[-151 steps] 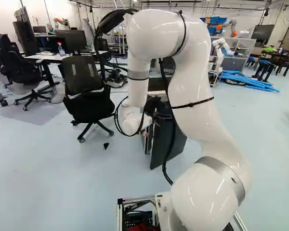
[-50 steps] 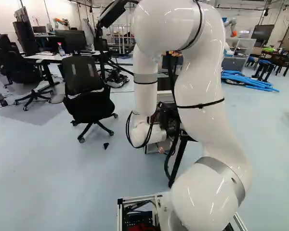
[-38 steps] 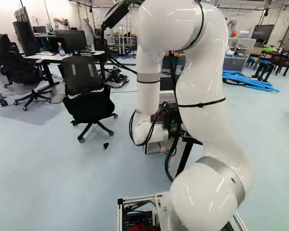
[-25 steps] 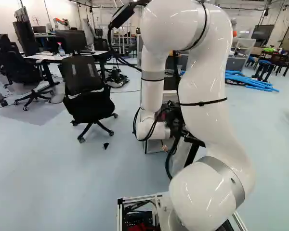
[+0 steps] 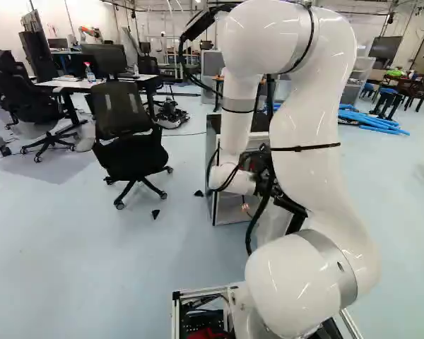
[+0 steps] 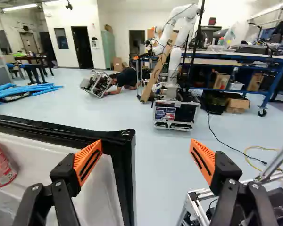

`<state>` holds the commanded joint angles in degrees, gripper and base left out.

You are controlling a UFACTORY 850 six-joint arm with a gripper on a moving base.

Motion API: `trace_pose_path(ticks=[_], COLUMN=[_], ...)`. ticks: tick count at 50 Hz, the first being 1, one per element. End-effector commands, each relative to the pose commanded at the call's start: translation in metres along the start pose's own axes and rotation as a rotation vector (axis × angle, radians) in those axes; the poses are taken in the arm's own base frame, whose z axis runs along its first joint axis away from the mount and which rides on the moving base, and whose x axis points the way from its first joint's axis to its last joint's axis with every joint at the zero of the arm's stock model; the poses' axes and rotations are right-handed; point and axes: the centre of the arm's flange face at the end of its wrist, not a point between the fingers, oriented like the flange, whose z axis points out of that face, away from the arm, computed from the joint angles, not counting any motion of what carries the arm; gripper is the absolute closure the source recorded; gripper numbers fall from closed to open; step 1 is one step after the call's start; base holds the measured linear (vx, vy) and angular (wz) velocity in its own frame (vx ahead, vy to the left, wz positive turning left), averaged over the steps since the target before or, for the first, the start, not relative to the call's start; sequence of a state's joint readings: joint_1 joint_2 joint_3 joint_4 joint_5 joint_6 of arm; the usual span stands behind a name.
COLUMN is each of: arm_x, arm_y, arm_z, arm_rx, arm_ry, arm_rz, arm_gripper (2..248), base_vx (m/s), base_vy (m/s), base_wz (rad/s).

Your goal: Grab a drink from the fridge

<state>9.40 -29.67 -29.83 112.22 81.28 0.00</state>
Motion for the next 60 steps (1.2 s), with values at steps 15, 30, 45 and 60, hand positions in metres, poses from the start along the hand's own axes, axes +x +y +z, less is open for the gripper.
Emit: trace_pose_path(ticks=[15,30,45,60], arm_x=[0.006,0.014,0.022,0.03], arm_y=[-0.021,-0.043,-0.063,-0.083], arm_z=[0.02,0.042,0.067,0.092], arm_rx=[-0.097,-0.17,-0.241,-0.293], arm_ry=[-0.034,-0.045,-0.053,-0.062], arm_rz=[0.058,0.112,0.166,0.217], arm_gripper=[3,3,3,3], base_vx=[0.0,0.0,0.0,0.0], base_vy=[0.0,0.0,0.0,0.0], base_wz=[0.0,0.0,0.0,0.0])
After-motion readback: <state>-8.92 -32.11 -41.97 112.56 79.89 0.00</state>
